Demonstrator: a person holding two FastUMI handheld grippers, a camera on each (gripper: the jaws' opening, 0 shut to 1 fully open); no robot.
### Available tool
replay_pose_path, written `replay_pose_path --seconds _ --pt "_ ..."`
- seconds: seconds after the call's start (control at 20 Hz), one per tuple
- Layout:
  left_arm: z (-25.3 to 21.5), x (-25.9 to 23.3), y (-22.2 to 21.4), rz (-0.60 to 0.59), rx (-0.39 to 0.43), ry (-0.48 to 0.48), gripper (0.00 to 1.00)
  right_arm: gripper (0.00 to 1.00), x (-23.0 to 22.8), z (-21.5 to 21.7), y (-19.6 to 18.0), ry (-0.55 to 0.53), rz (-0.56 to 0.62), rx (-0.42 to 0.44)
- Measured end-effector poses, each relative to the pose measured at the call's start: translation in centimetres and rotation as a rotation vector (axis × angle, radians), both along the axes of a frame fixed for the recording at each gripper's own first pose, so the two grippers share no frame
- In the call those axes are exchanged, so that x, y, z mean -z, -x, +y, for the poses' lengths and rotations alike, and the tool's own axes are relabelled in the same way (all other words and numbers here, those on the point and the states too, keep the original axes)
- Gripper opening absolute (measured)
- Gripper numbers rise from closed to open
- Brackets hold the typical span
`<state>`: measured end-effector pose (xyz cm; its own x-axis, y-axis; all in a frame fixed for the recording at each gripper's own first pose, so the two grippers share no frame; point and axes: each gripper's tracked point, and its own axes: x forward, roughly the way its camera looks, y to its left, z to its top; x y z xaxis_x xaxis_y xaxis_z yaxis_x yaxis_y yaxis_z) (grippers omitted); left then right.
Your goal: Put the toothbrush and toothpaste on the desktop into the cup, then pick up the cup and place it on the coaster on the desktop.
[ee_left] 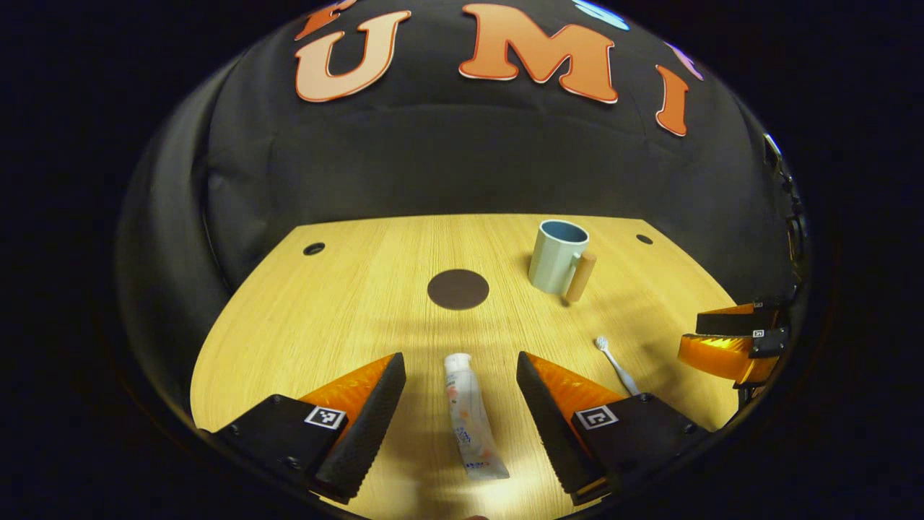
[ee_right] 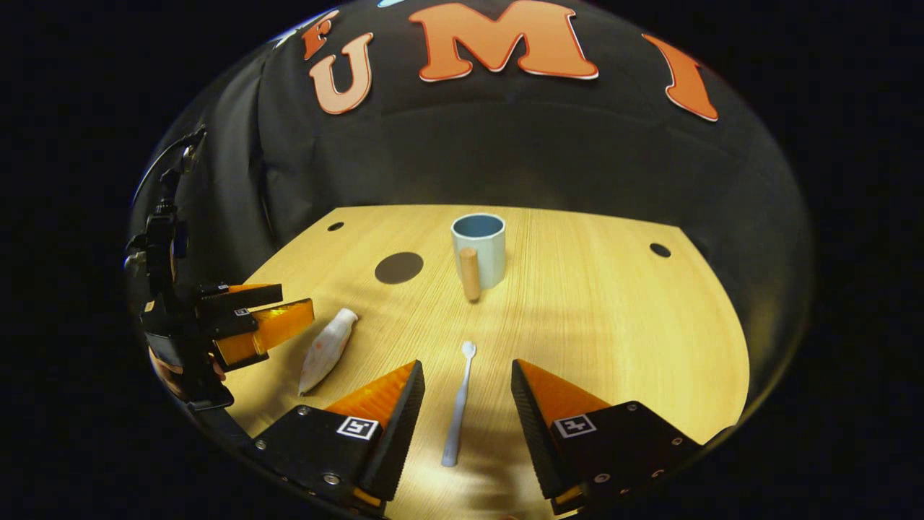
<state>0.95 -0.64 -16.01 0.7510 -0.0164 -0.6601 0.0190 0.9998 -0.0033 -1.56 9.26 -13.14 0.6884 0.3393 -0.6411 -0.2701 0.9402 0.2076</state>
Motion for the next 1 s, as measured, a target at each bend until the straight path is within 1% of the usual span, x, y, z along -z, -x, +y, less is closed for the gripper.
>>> replay_pose_path --seconds 0.35,0.55,0.65,0.7,0.75,0.8,0.85,0.9,0.95,1.0 --pt "0.5 4.5 0.7 0.167 -0.021 0.029 1.0 0.72 1.2 -0.1 1.3 0.061 0.118 -0.05" --pt "0.5 6.1 0.5 0.214 -0.032 0.025 1.0 0.73 2.0 -0.4 1.9 0.101 0.181 -0.063" --pt "0.7 6.4 0.8 0.235 -0.031 0.022 1.0 0.72 2.2 0.0 2.4 0.097 0.222 -0.075" --pt "0.7 6.6 0.7 0.248 -0.03 0.023 0.96 0.67 2.3 0.5 2.8 0.077 0.254 -0.082" --pt "0.7 7.2 0.7 0.264 -0.035 0.021 0.94 0.57 2.2 0.5 2.3 0.072 0.243 -0.075" --pt "0.4 7.6 1.0 0.281 -0.045 0.035 0.88 0.51 2.3 0.4 2.0 0.079 0.247 -0.071" --pt "0.2 7.9 1.1 0.289 -0.046 0.045 0.85 0.52 2.4 0.5 2.1 0.081 0.255 -0.071" --pt "0.4 8.3 1.5 0.321 -0.053 0.036 0.78 0.49 2.4 0.4 1.8 0.084 0.242 -0.061" --pt "0.5 8.2 0.9 0.302 -0.05 0.026 0.7 0.44 2.6 0.4 1.8 0.086 0.247 -0.062" --pt "0.6 8.5 0.8 0.319 -0.057 0.022 0.62 0.39 2.8 0.2 1.6 0.085 0.244 -0.048"
